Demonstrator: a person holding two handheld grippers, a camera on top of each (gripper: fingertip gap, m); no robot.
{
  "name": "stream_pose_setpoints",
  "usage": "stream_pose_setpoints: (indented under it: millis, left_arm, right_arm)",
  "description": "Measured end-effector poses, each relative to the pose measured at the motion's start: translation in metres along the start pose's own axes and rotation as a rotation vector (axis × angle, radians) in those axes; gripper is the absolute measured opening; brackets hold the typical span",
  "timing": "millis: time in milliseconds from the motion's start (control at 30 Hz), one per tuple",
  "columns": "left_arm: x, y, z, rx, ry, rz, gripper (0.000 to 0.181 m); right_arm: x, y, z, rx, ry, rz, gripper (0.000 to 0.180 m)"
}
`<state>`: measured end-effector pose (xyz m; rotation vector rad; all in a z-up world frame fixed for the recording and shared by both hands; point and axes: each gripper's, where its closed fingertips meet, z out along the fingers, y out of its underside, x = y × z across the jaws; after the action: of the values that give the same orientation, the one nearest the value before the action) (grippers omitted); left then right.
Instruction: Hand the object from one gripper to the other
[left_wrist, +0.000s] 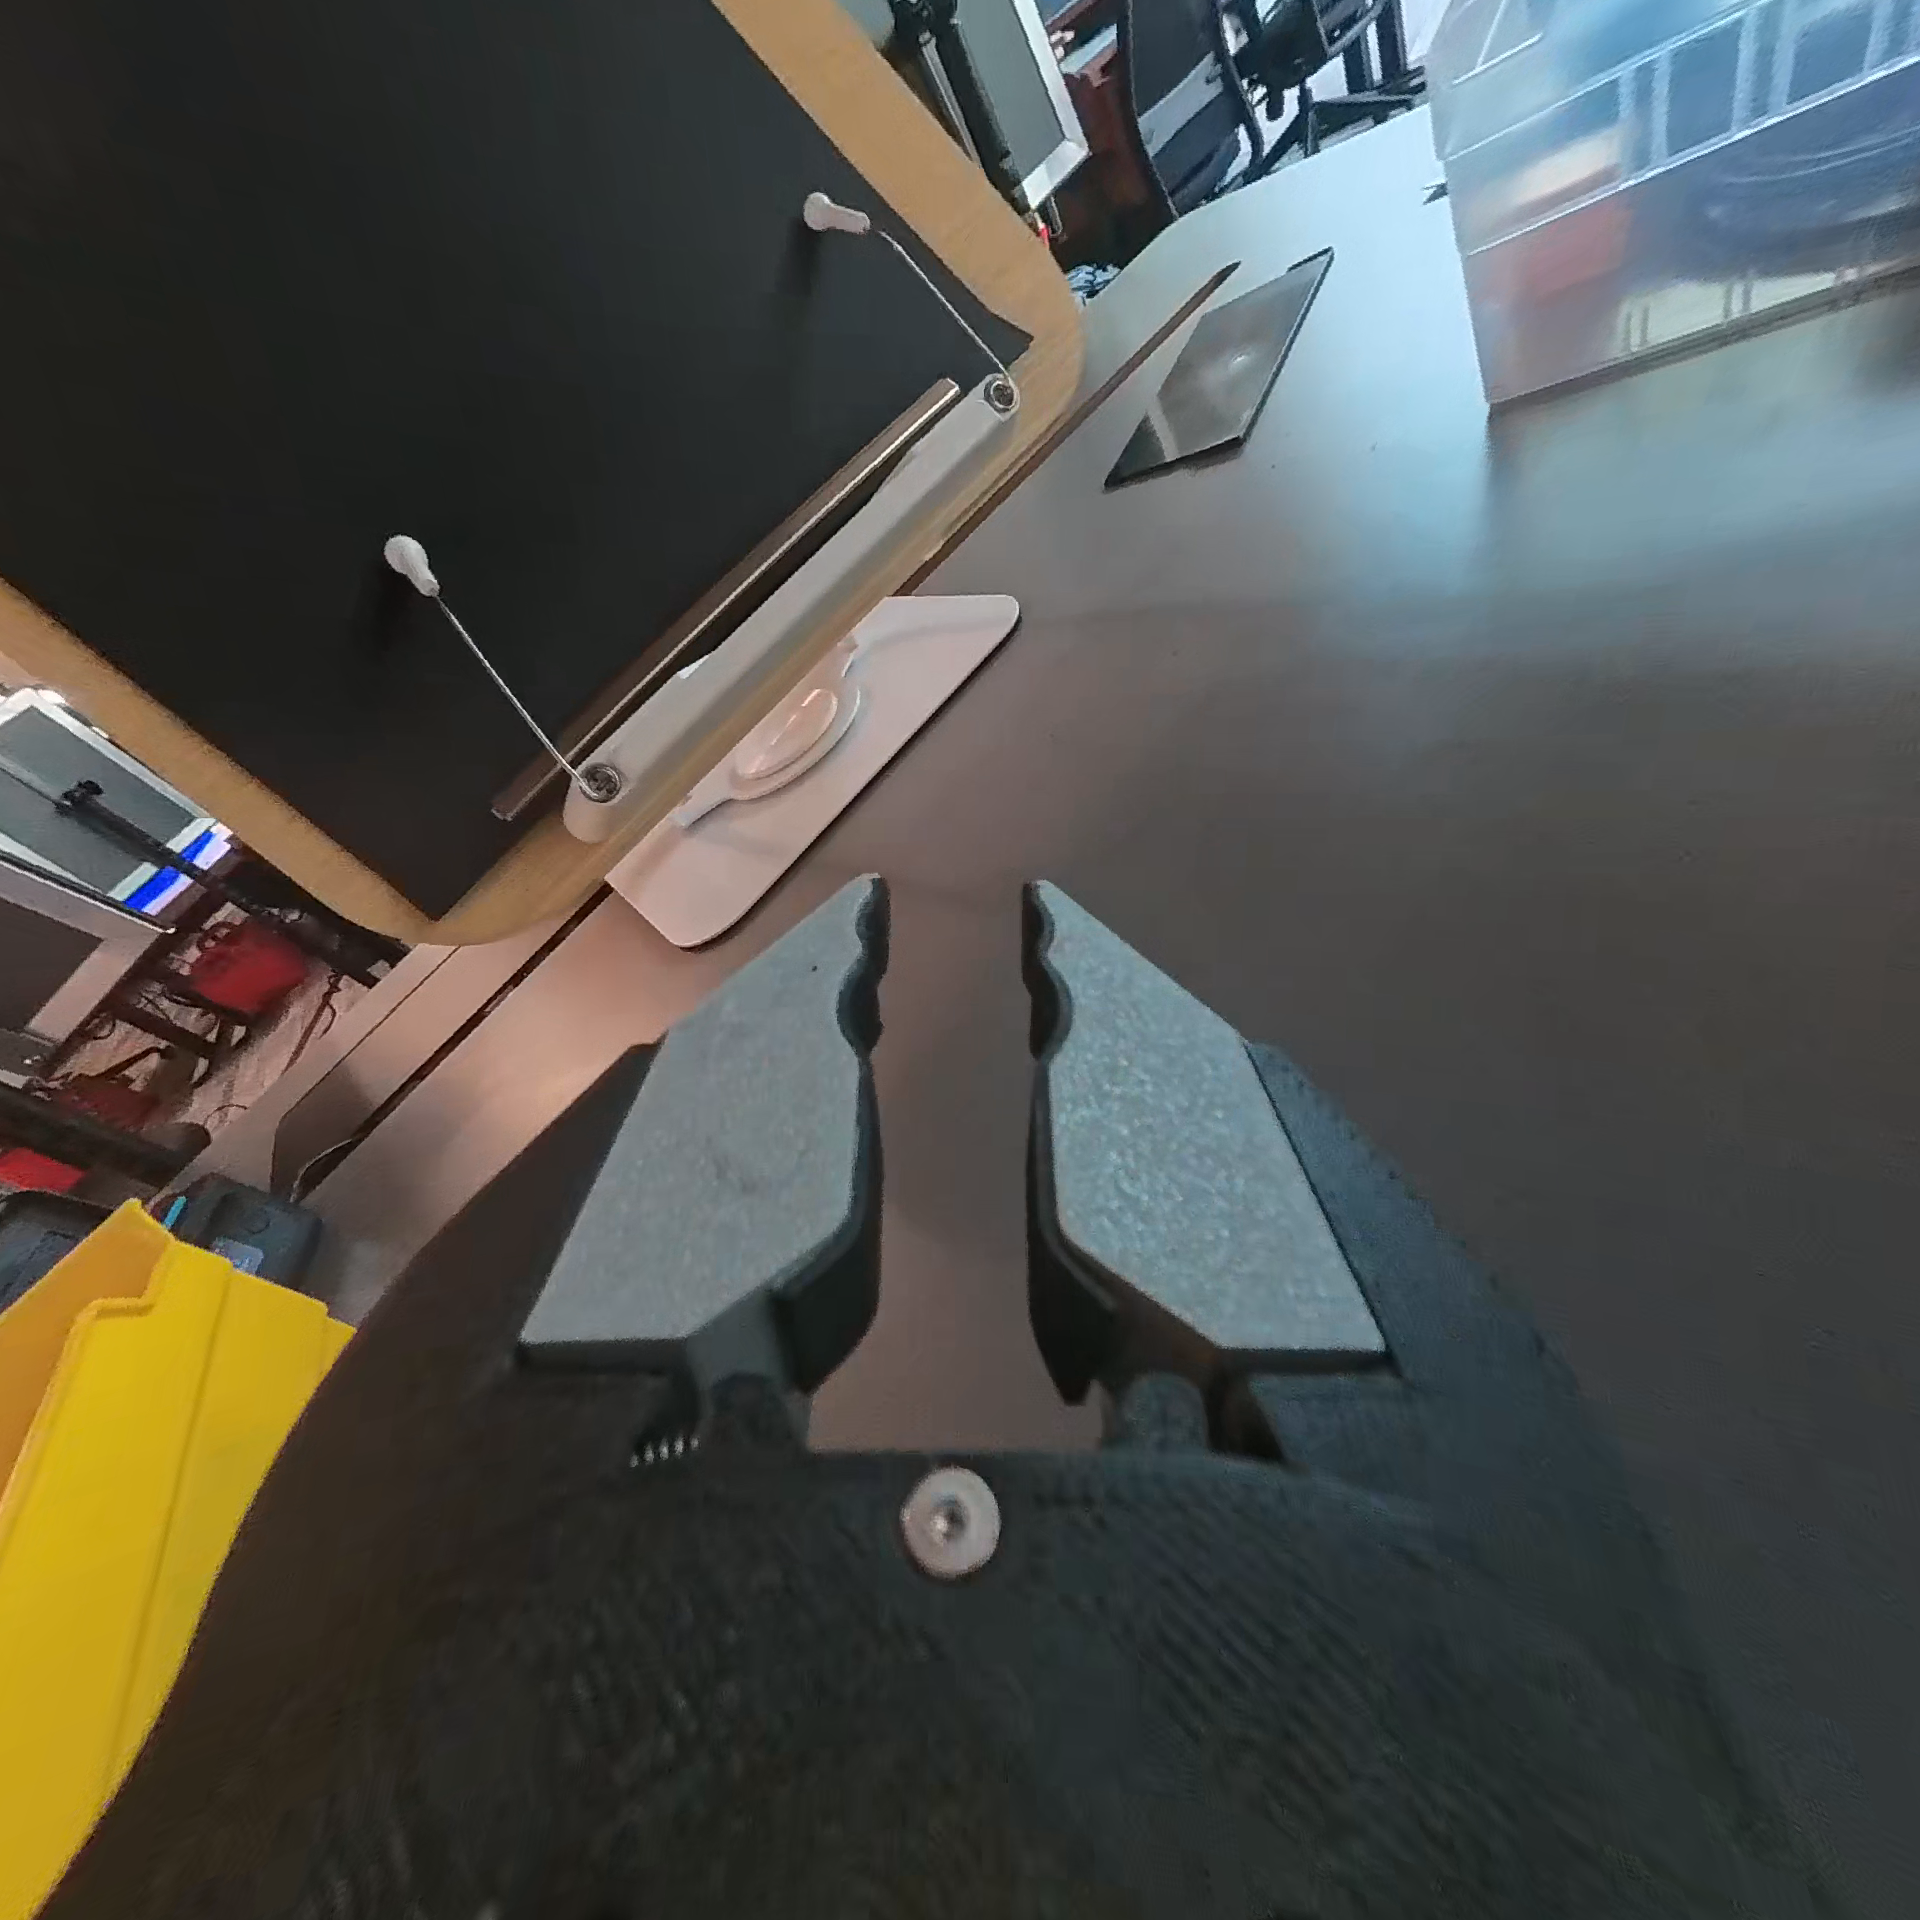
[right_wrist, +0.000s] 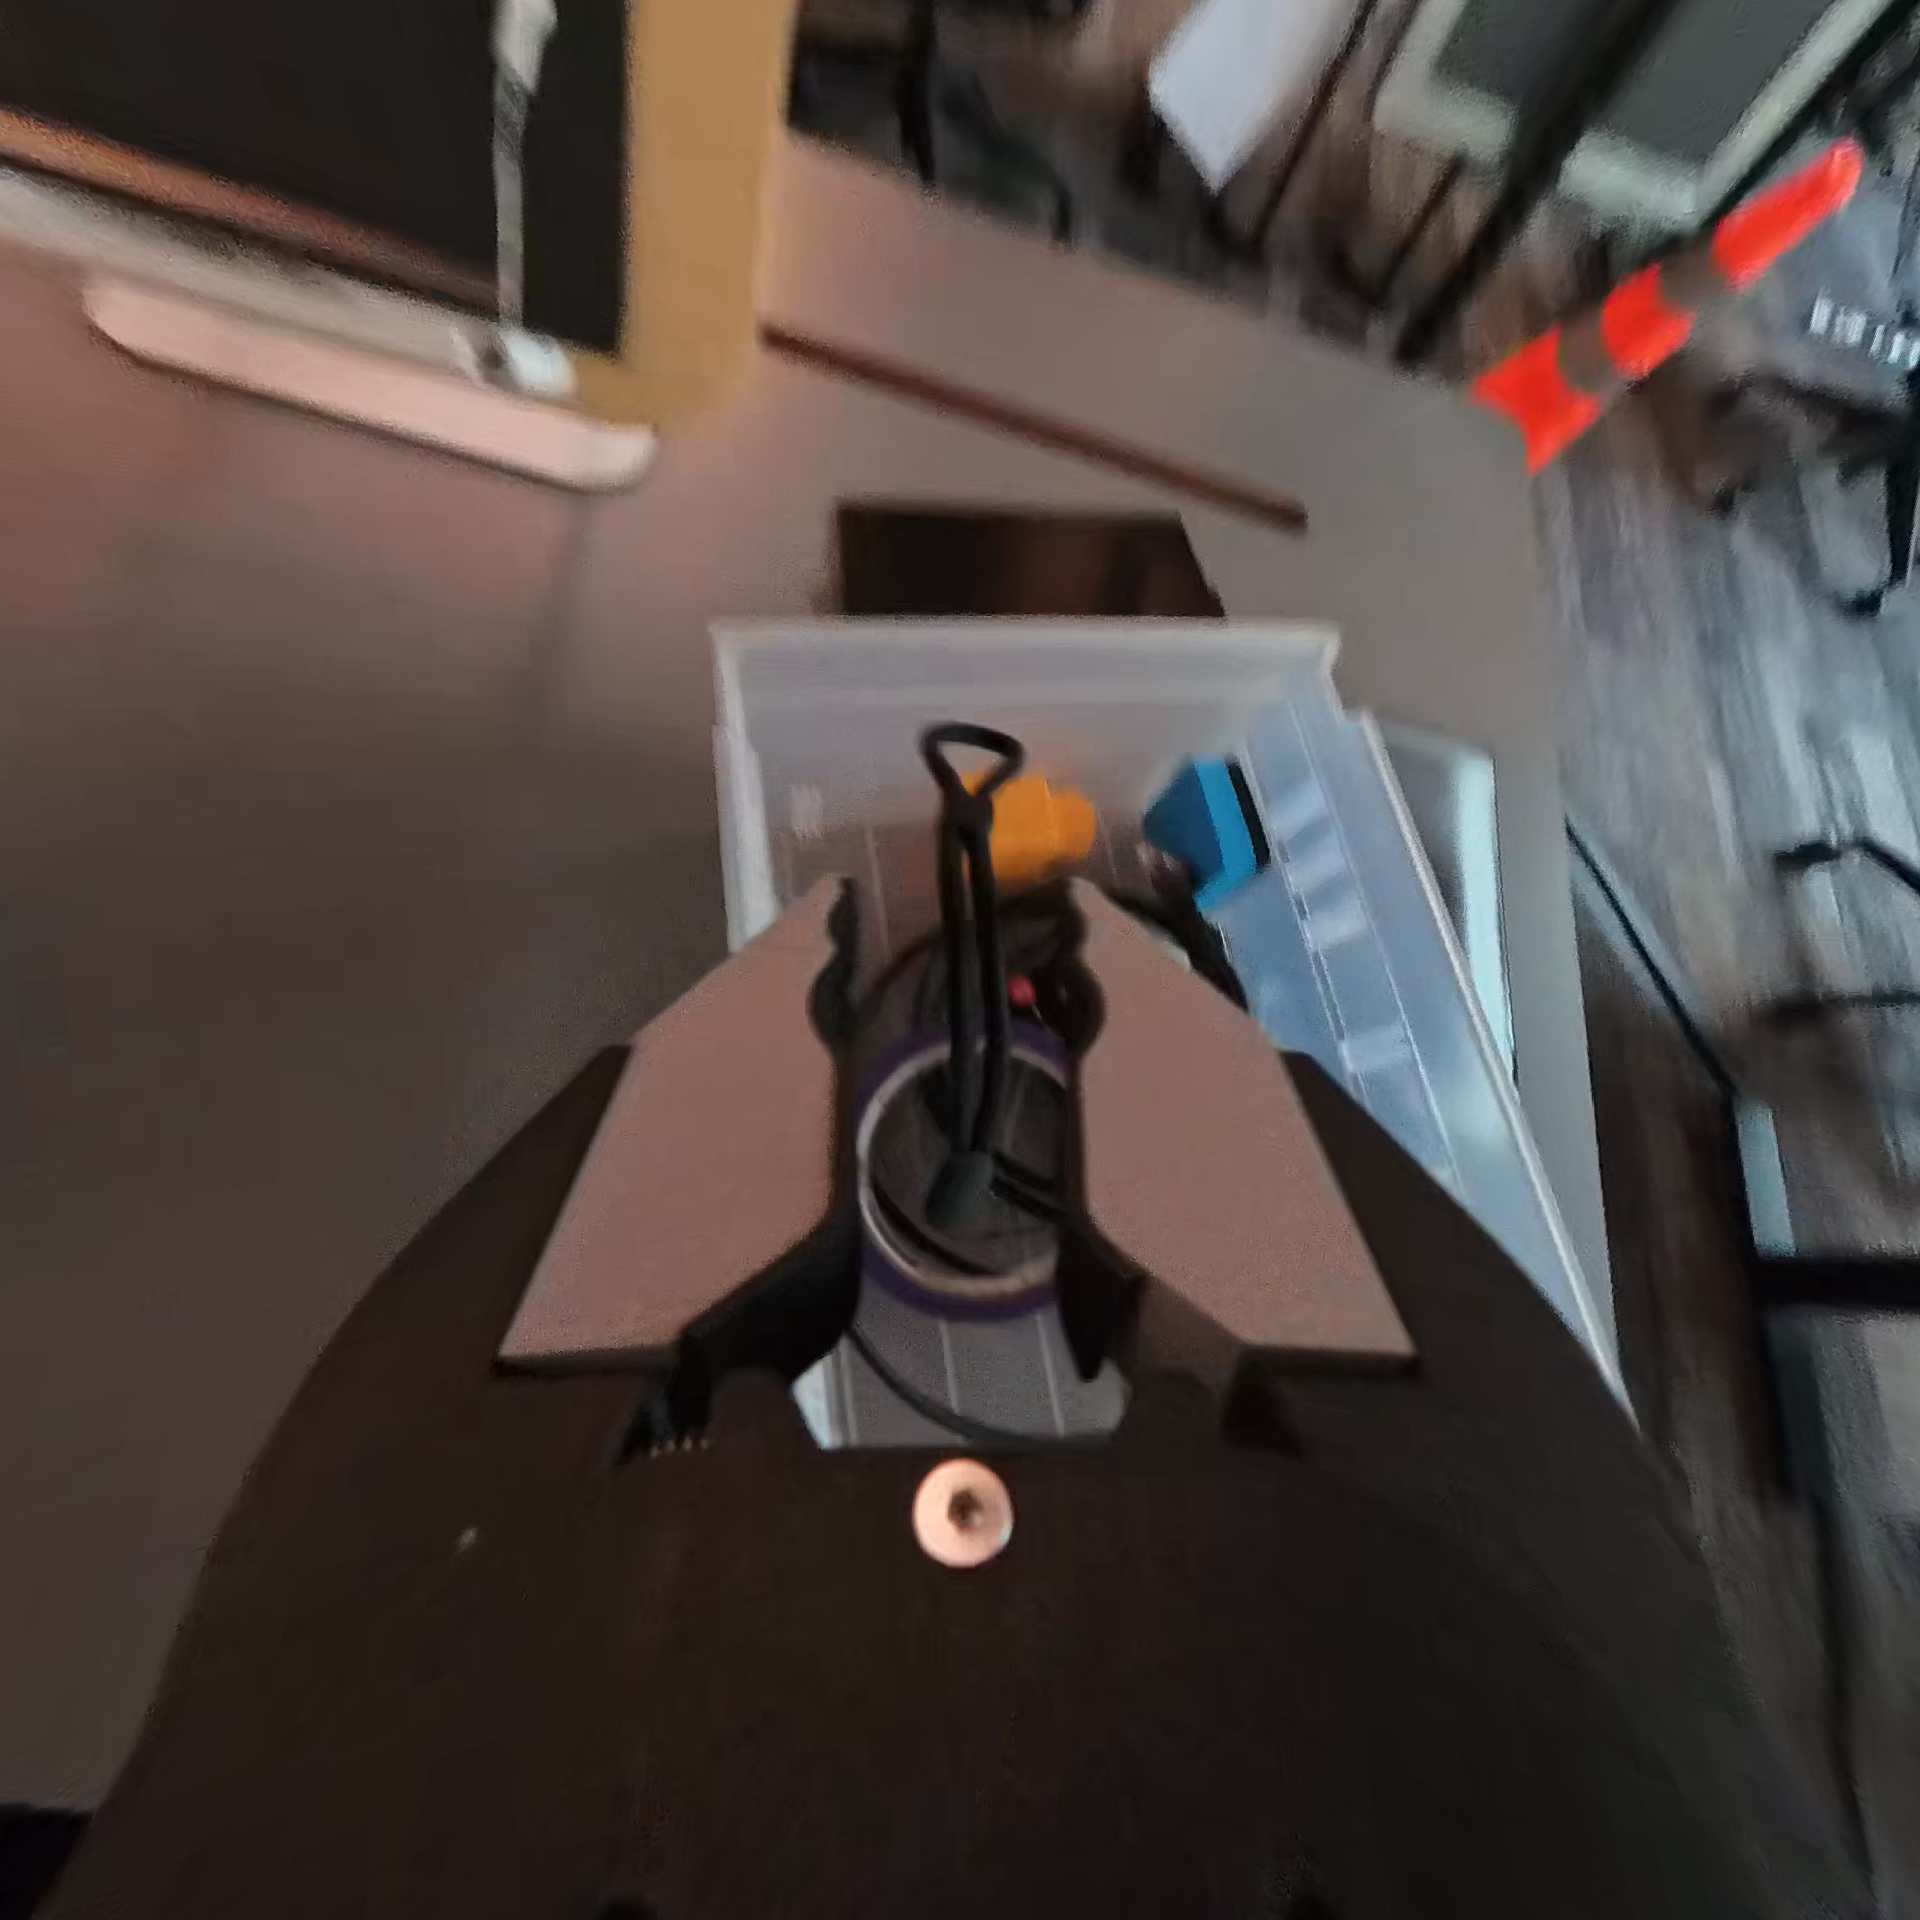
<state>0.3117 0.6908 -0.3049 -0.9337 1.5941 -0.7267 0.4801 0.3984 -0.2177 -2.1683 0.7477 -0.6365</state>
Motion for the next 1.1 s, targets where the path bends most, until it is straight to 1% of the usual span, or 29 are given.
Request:
stream_pose_setpoints:
  millis: [33,100,167,233,333,400,467,567,600,667,700,733,767,800,833,867,900,967,1033,1100]
  left_arm:
    - [0.0,0.0,0.0,0.002,0.001,-0.003,0.022]
    - [0.0,0.002,0.0,-0.003,0.006,-0.011,0.022]
    - [0.0,0.003,0.001,-0.009,0.003,-0.011,0.021]
    - [-0.001,0.002,0.0,-0.005,0.004,-0.014,0.021]
    - [-0.001,0.001,0.0,0.007,0.008,-0.035,0.02]
    - [-0.002,0.0,0.0,0.008,0.008,-0.048,0.02]
    - [-0.004,0.001,0.0,0.008,0.005,-0.057,0.02]
    - [-0.004,0.0,0.0,0.011,0.004,-0.055,0.02]
    - [-0.003,0.0,0.0,0.011,0.006,-0.05,0.02]
    - [-0.001,0.0,0.0,0.009,0.009,-0.038,0.019]
    - [0.0,0.0,0.0,0.008,0.01,-0.031,0.019]
    - [0.0,0.0,0.0,0.008,0.01,-0.023,0.018]
    - [0.001,0.0,0.001,0.007,0.012,-0.014,0.018]
    - [0.003,0.0,0.001,0.005,0.016,-0.007,0.017]
    - [0.005,0.0,0.002,0.003,0.021,0.0,0.017]
    - [0.006,0.0,0.001,0.002,0.024,0.007,0.017]
    - [0.008,-0.001,0.001,0.005,0.03,0.008,0.017]
    - [0.014,-0.007,-0.001,0.019,0.067,-0.057,0.017]
    - [0.025,-0.015,-0.007,0.038,0.144,-0.162,0.024]
    - [0.035,-0.016,-0.012,0.029,0.192,-0.192,0.034]
  right_arm:
    - [0.005,0.01,0.003,-0.044,0.004,0.004,0.046]
    - [0.008,0.009,-0.005,-0.039,0.004,0.002,0.049]
    - [0.007,-0.014,-0.024,0.048,0.014,-0.016,0.05]
    - [-0.008,-0.043,-0.045,0.144,-0.031,-0.026,0.052]
    - [-0.066,-0.083,-0.073,0.303,-0.261,-0.017,0.06]
    - [-0.11,-0.094,-0.076,0.38,-0.421,0.007,0.067]
    - [-0.154,-0.088,-0.059,0.384,-0.549,0.002,0.077]
    - [-0.197,-0.063,0.004,0.345,-0.602,0.014,0.077]
    - [-0.209,-0.053,0.027,0.339,-0.602,0.009,0.074]
    - [-0.22,-0.029,0.074,0.332,-0.549,-0.021,0.07]
    - [-0.221,-0.014,0.093,0.316,-0.515,-0.04,0.06]
    - [-0.224,-0.002,0.102,0.208,-0.52,-0.047,0.058]
    - [-0.23,-0.005,0.099,0.18,-0.558,-0.055,0.069]
    - [-0.23,-0.009,0.097,0.229,-0.563,-0.054,0.062]
    - [-0.225,-0.01,0.099,0.283,-0.536,-0.036,0.05]
    - [-0.22,-0.007,0.102,0.292,-0.517,-0.016,0.054]
    - [-0.218,-0.003,0.106,0.261,-0.525,0.006,0.065]
    - [-0.215,0.001,0.11,0.233,-0.542,0.042,0.066]
    - [-0.213,0.002,0.112,0.23,-0.544,0.063,0.066]
    - [-0.213,0.001,0.11,0.241,-0.54,0.053,0.065]
